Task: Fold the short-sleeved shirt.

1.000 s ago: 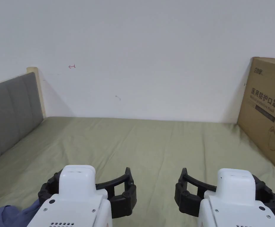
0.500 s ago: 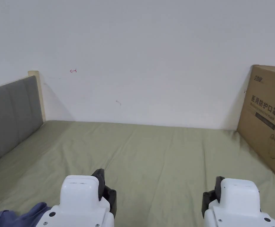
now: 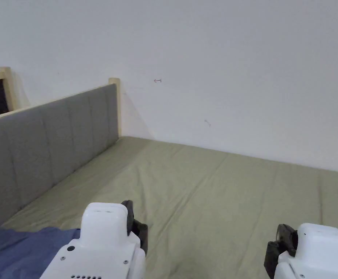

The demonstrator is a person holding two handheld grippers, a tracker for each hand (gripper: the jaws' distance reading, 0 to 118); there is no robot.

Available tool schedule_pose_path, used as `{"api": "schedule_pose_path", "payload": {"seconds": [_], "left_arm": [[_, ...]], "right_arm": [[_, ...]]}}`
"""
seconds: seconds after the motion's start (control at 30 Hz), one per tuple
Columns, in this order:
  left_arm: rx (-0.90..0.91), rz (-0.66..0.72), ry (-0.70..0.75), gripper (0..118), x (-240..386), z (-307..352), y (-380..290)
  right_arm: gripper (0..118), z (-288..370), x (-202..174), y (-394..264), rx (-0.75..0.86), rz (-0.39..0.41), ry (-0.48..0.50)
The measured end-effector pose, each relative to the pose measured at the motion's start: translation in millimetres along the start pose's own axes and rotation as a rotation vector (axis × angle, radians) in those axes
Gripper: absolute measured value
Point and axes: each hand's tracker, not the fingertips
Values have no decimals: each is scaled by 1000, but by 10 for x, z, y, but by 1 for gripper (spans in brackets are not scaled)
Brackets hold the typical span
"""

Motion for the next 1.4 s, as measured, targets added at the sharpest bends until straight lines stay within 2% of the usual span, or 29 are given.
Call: {"api": "schedule_pose_path", "payload": {"seconds": [0.17,0.27,0.33,0.63,0.73,0.83,0.87,0.93,0.97,1.0,1.13,1.17,1.23,1.27,1.3,1.33,1.37,1.4], "left_arm": [[-68,4,169,0,-572,-10,-73],[-129,18,243,0,-810,-36,-210],[-173,49,249,0,-926,-95,-330],[-372,48,208,0,-980,-710,-802],[-530,115,155,0,-1072,-1152,-1090],[-673,116,129,0,-1174,-1616,-1430],[-746,111,126,8,-1197,-1741,-1518],[-807,93,116,80,-1200,-1902,-1652],[-817,110,99,108,-1201,-1963,-1703],[-829,122,74,118,-1208,-2030,-1757],[-809,110,100,114,-1145,-2221,-1883],[-839,111,110,105,-1145,-2312,-1965],[-932,164,108,94,-1159,-2439,-2177],[-961,154,153,90,-1151,-2481,-2306],[-869,128,151,88,-1116,-2420,-2290],[-888,107,161,87,-1071,-2397,-2221],[-882,104,164,80,-1052,-2379,-2183],[-861,112,188,57,-1059,-2367,-2162]], "right_arm": [[0,-177,-434,-119,-96,-41,184],[0,-204,-640,-226,-133,21,224],[0,-248,-751,-288,-149,63,239],[0,-561,-898,-472,-247,84,263],[0,-690,-892,-554,-291,82,256],[0,-799,-869,-642,-336,88,242],[0,-832,-856,-665,-351,86,237],[0,-889,-832,-706,-373,86,229],[0,-924,-813,-735,-385,88,222],[0,-960,-801,-761,-398,90,215],[0,-1068,-762,-852,-451,85,197],[0,-1093,-754,-874,-466,82,197],[0,-1125,-728,-923,-486,78,199],[0,-1132,-719,-947,-496,80,196],[0,-1141,-714,-965,-505,83,193],[0,-1146,-707,-979,-510,86,191],[0,-1141,-698,-994,-516,88,190],[0,-1146,-688,-1008,-521,87,189]]}}
